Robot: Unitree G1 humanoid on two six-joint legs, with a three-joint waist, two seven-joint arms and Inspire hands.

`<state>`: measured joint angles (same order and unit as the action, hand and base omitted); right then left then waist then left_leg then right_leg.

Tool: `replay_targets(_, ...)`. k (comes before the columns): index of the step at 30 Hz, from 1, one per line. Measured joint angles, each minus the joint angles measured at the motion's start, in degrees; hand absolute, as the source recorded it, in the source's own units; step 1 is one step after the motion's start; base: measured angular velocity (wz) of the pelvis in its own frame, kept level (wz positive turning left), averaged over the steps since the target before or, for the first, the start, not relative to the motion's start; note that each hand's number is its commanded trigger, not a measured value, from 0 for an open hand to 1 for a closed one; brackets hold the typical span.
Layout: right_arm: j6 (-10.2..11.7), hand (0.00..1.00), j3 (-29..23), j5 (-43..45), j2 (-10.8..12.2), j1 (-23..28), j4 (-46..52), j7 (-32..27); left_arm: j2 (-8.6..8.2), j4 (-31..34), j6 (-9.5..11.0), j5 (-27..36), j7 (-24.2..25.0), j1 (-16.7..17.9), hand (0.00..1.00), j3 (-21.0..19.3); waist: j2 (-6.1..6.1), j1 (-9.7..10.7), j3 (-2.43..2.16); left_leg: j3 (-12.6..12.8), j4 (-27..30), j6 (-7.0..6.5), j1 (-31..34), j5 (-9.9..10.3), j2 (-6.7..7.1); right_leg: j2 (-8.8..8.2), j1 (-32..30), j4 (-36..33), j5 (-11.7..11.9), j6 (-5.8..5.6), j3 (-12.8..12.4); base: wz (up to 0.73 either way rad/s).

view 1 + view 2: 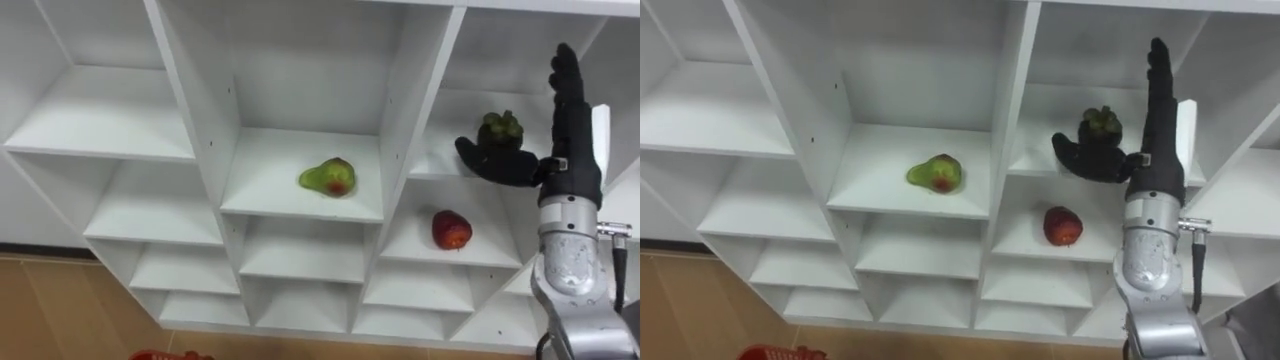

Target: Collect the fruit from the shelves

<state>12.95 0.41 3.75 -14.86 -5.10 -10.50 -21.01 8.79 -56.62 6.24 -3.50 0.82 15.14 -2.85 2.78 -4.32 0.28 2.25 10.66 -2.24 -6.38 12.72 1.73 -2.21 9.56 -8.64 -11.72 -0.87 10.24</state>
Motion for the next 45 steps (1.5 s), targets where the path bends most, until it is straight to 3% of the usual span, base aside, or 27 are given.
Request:
replay_targets(5, -0.62, 0.00, 0.07, 0.18, 0.00, -0.95, -0.22, 0.14, 0.02, 0.23, -0.68, 0.03, -0.08, 0.00, 1.00, -0.01, 0.05, -0.35, 0.24, -0.88, 0.28, 0.01, 0.38, 0.00, 0.04, -0.04, 0.36, -0.02, 0.01, 0.00, 1.07, 0.10)
replay_targets(11, -3.14, 0.00, 0.07, 0.18, 0.00, -0.95, -0.88, 1.25, 0.03, 1.05, -2.18, 0.01, -0.11, 0.39, 1.00, -0.22, 0.18, -0.53, 0.22, -1.26, 0.56, 0.02, 0.91, 0.00, 0.08, -0.07, 0.27, -0.02, 0.01, 0.00, 1.74, 0.06)
replay_targets(15, -3.26, 0.00, 0.06, 0.14, 0.00, -0.96, -0.88, 2.29, 0.13, 1.04, -2.64, 0.01, -0.10, 0.51, 1.00, -0.28, 0.35, -0.57, 0.11, -1.26, 0.54, 0.02, 0.98, 0.00, 0.05, -0.06, 0.17, -0.02, 0.01, 0.00, 1.88, 0.00)
replay_targets(23, -5.55, 0.00, 0.65, -3.72, -0.56, -3.52, -8.16, 5.76, 0.51, 1.05, -4.41, 0.01, -0.06, 0.64, 1.00, -0.31, 0.68, -0.70, -0.06, -1.41, 0.76, -0.01, 0.81, -0.02, 0.06, -0.27, 0.12, -0.02, 0.01, -0.01, 2.24, 0.00)
replay_targets(28, -5.72, 0.00, 0.66, -4.28, -0.98, -3.57, -10.83, 6.93, 0.55, 1.07, -5.63, 0.00, -0.05, 0.76, 1.00, -0.29, 0.69, -0.65, -0.04, -1.41, 0.98, -0.03, 0.87, -0.03, 0.03, -0.32, 0.23, -0.02, 0.01, -0.01, 2.48, 0.00)
replay_targets(45, -5.23, 0.00, 0.53, -3.63, -1.21, -3.59, -11.86, 7.27, 0.56, 1.11, -5.77, 0.02, -0.12, 0.72, 1.00, -0.30, 0.18, -0.23, 0.00, -1.65, 1.07, -0.03, 1.10, -0.03, 0.14, -0.27, 0.42, -0.06, 0.03, 0.03, 2.48, 0.00)
